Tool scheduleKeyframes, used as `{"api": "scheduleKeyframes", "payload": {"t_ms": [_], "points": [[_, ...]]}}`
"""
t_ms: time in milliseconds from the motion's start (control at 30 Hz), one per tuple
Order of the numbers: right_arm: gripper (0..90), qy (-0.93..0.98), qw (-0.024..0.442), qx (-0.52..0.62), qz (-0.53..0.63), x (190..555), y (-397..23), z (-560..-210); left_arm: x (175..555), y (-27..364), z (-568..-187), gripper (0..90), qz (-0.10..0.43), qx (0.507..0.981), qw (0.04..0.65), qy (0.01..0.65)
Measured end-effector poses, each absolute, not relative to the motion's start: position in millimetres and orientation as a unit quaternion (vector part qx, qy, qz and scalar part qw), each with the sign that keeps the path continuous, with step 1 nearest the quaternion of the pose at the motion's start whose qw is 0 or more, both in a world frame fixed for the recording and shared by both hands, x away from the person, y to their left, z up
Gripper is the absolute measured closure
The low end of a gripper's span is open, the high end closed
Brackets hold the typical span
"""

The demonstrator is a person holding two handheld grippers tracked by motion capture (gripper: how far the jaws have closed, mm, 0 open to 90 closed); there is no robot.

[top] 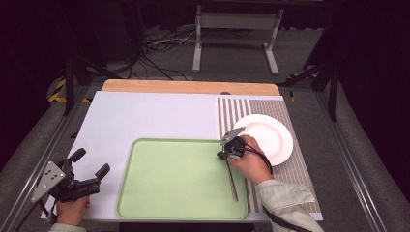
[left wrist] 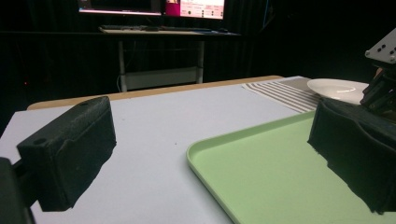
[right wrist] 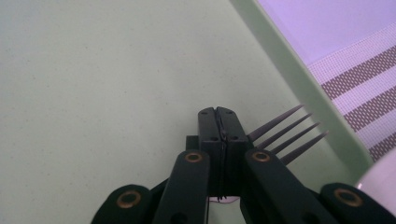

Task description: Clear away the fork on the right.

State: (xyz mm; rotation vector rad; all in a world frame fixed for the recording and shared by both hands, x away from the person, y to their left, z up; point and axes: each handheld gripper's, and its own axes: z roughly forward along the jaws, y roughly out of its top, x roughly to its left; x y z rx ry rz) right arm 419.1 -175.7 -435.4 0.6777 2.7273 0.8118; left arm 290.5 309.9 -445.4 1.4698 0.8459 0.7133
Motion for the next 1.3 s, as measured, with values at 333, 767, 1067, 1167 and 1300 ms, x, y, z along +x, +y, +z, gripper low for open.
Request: {"api": "scheduleKeyframes", "payload": {"t_ms": [333, 767, 1067, 1167, 1300], "points": [[90.0, 0.922, 0.113, 0.249, 0.273, 419.8, -186.3, -434.8, 291.1, 308.9, -446.1, 1.4, 0.310, 0.635, 0.606, 0.365], [79.0, 0.911, 0.106, 0.260, 0.303, 413.9, -194.1, -421.5, 291.4, 309.0, -446.6, 1.4, 0.308, 0.638, 0.603, 0.366], [30.9, 0.892, 0.133, 0.247, 0.355, 399.9, -198.6, -394.9, 291.3, 307.6, -446.6, 1.4, 0.308, 0.639, 0.604, 0.365], [23.0, 0.882, 0.144, 0.240, 0.378, 394.3, -202.3, -387.9, 291.5, 307.4, -447.0, 1.4, 0.307, 0.639, 0.604, 0.365], [18.6, 0.869, 0.167, 0.236, 0.402, 386.4, -209.6, -378.7, 290.9, 307.8, -446.3, 1.4, 0.309, 0.638, 0.604, 0.364]]}}
